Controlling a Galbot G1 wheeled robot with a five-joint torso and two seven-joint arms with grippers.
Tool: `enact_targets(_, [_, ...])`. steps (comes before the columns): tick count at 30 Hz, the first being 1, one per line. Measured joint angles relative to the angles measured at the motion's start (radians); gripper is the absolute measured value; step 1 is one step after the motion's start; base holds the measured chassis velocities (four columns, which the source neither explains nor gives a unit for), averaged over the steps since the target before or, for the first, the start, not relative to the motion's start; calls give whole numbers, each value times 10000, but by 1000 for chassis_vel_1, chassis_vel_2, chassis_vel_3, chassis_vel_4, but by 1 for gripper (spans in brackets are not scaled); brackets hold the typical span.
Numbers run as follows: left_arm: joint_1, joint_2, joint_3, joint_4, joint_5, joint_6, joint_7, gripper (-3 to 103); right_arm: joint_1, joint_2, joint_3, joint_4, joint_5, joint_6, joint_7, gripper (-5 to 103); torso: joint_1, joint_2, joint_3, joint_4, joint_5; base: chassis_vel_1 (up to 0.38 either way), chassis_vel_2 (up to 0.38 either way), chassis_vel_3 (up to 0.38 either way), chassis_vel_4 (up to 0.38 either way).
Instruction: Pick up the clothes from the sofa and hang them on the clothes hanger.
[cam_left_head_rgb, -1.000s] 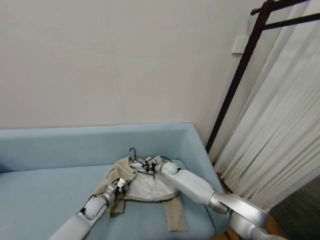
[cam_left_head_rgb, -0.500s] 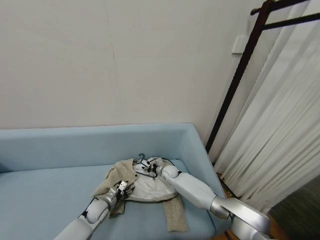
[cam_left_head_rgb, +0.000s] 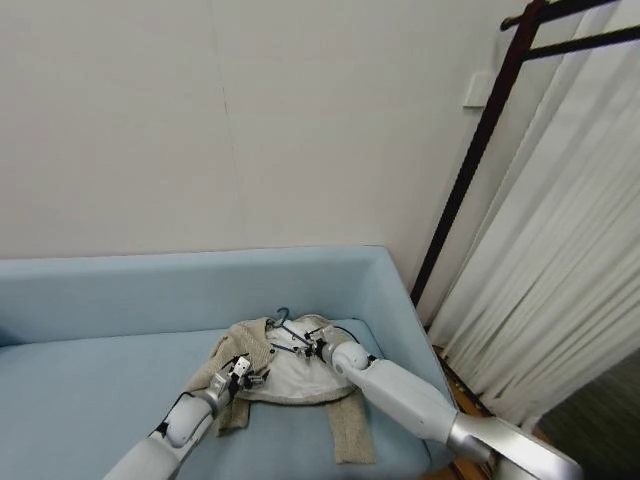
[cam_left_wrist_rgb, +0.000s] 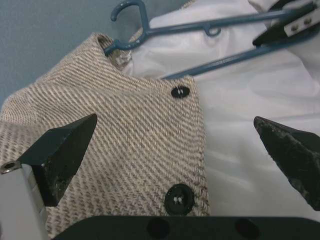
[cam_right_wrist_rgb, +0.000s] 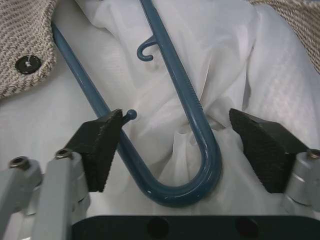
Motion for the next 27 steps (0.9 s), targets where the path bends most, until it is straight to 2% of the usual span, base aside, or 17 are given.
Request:
enact_targets(1, [6,1,-60,-95,-10,-3,-3,100,-61,-48,25,0,-12,0,35,63,0,0,0,-1,0,0,0,0,0])
enact_targets(3, [12,12,-95,-164,-20,-3,-2,100,-84,-73,28,-1,-19,0,46,63,0,0,0,-3,-1,0,0,0,0])
enact_targets(8, [-26,79,-147,-336,-48,-3,9,100,-44,-87,-5,29,5,34,203,36,0,0,0,-3,-1,0,0,0,0])
enact_targets(11, [-45,78,-140,-338,-49,-4,9,100,-16,-68,-17,25,13,52,220,36,0,0,0,-3,-2,0,0,0,0])
enact_targets(12, [-69,75,-111,-339,-51,-4,13,100,31,-34,-40,0,22,85,254,25,0,0,0,-2,-1,0,0,0,0])
enact_targets(14, [-76,68,-91,-339,-52,-3,15,100,54,-21,-57,-13,24,96,265,25,0,0,0,-2,-1,0,0,0,0])
enact_targets(18, [-92,29,-30,-307,-54,-21,25,100,119,-34,-183,18,70,114,259,7,0,0,1,-1,-2,0,0,0,0])
enact_targets(27, [-128,2,-22,-250,-58,-42,30,100,192,-127,-124,154,-95,194,-8,7,0,0,2,-3,-1,0,0,0,0])
